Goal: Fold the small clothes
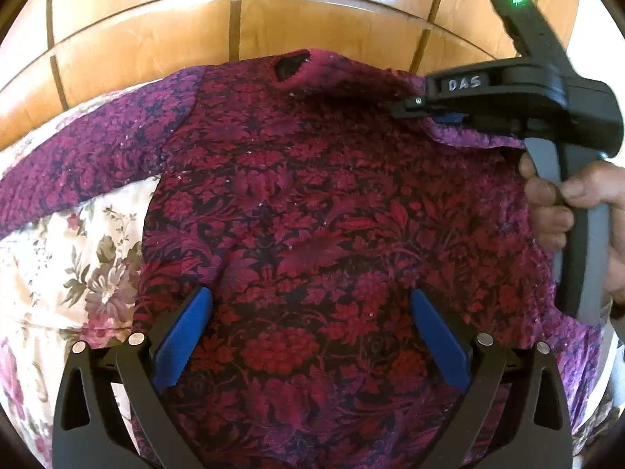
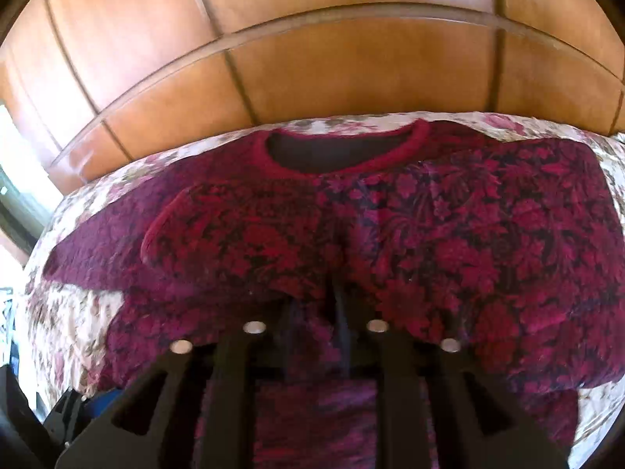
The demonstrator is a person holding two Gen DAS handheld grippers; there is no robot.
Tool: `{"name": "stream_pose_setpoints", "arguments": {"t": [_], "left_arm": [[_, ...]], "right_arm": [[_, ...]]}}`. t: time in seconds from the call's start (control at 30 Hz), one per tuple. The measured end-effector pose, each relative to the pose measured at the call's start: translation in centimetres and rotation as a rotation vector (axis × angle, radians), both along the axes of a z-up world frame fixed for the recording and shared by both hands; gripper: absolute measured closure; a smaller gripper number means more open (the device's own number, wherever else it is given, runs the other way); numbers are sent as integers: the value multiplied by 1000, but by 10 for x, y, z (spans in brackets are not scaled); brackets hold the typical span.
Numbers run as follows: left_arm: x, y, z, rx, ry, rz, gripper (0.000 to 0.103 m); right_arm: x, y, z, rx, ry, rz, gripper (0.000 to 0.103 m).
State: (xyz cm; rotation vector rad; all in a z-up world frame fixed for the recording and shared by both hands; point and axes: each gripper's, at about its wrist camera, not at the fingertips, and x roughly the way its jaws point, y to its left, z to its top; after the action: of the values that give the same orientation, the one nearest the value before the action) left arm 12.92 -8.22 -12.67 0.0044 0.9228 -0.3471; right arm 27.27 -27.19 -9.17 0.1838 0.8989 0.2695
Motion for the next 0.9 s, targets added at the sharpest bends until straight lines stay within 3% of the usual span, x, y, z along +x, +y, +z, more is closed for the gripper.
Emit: {"name": "stream_pose_setpoints", "arguments": {"t": [0.03, 0.1, 0.13, 0.27, 0.33, 0.47, 0.73, 0.83, 0.87, 0.9], "left_arm": [[1, 2, 1, -13, 7, -1, 4], [2, 7, 4, -50, 20, 3, 4], [3, 12, 9, -94, 23, 11, 4], [13, 30, 28, -244, 12, 37, 4], [24, 32, 37, -271, 9, 50, 4], [56, 30, 43, -332, 54, 54, 23], [120, 3, 36, -374, 136, 69, 23], [136, -4, 24, -371, 183, 79, 41], [140, -7, 22, -361, 184, 87, 63], [143, -7, 22, -353, 182, 86, 76]], "right_arm": [[-7, -4, 2, 24, -3, -4, 43], [-21, -13, 8, 44, -30, -23, 24], [-30, -18, 11, 48, -42, -31, 20], [-68, -48, 14, 79, -45, -91, 11], [-80, -63, 8, 86, -29, -128, 9], [-97, -94, -16, 121, 22, -223, 9], [-101, -103, -14, 189, -37, -236, 3], [-92, -111, -14, 241, -40, -263, 3], [-88, -117, -12, 257, -42, -274, 3], [-86, -121, -11, 262, -46, -281, 3]]}}
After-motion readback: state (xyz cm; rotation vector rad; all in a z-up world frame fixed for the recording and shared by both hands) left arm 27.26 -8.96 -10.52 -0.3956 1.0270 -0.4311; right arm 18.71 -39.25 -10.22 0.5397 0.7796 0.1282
